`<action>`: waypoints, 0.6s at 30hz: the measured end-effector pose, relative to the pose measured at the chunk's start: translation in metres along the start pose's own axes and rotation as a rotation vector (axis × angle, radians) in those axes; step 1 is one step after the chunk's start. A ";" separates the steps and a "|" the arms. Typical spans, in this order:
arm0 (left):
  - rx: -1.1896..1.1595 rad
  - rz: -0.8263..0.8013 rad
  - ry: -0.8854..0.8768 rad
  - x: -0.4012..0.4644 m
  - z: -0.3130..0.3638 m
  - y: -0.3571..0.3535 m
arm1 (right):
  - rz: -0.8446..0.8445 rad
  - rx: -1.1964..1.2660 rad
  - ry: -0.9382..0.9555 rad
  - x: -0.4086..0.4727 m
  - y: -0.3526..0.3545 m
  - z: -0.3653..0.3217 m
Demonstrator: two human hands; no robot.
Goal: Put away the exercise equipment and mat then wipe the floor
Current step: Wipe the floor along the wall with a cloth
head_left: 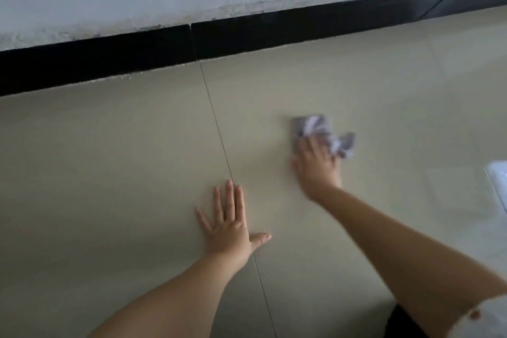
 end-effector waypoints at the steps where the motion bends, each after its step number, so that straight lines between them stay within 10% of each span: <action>1: 0.001 -0.002 0.011 0.000 0.000 0.001 | -0.005 -0.093 0.182 -0.010 -0.009 -0.056; 6: 0.050 -0.072 0.065 -0.001 -0.001 -0.001 | -0.110 -0.402 0.803 -0.023 -0.031 -0.156; 12: 0.040 -0.038 0.025 -0.001 -0.001 0.000 | -0.121 0.054 -0.133 0.061 0.042 0.096; 18: 0.019 -0.044 0.007 -0.002 0.001 0.001 | -0.165 -0.225 0.116 0.036 0.030 0.002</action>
Point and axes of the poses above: each hand's wrist, its own x-axis towards the middle knuckle, its own y-axis out of the back of the hand, z = x × y, the point moved 10 cm from there along x, towards the middle knuckle, and after that the axes turned 15 degrees about -z, right-handed, at the moved point
